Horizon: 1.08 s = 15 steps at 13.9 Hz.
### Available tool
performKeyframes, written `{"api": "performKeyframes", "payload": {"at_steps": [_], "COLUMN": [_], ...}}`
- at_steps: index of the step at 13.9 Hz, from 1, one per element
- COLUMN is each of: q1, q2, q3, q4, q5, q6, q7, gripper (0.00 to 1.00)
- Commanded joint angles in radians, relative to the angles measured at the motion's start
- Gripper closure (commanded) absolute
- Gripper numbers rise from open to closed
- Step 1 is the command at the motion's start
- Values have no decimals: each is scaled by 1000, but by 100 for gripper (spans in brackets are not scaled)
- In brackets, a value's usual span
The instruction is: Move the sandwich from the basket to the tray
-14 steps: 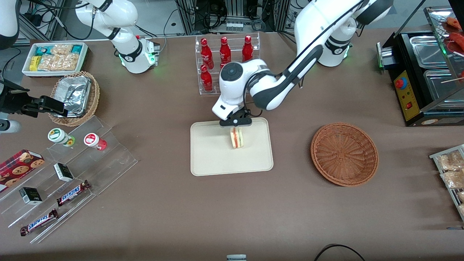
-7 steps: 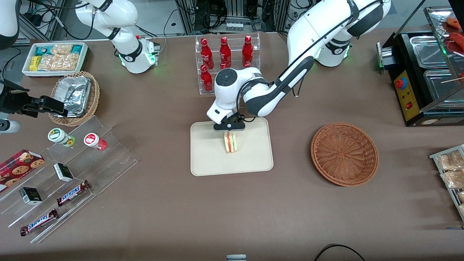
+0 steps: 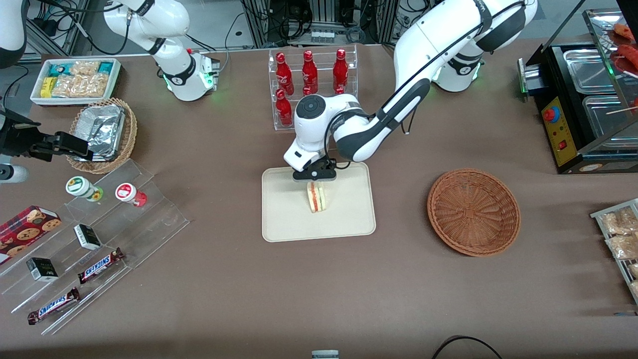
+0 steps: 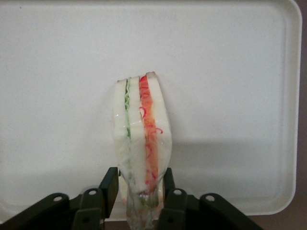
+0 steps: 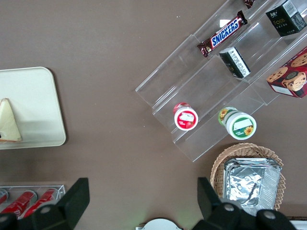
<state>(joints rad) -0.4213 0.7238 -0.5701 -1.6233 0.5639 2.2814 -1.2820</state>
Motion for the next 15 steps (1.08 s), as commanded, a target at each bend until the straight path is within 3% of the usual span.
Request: {"api": "performKeyframes", "payload": {"at_steps": [1,5,11,15], "q1": [19,83,209,300], "q2": [-93,-279,-475,-559], "q3": [4,4,1,10], "q4": [17,11,16,19], "q5": [-9,-159,-317,-384], "q6": [-127,-327,-496,-603], "q7": [-23,-5,177,356], "gripper": [1,1,1,1]}}
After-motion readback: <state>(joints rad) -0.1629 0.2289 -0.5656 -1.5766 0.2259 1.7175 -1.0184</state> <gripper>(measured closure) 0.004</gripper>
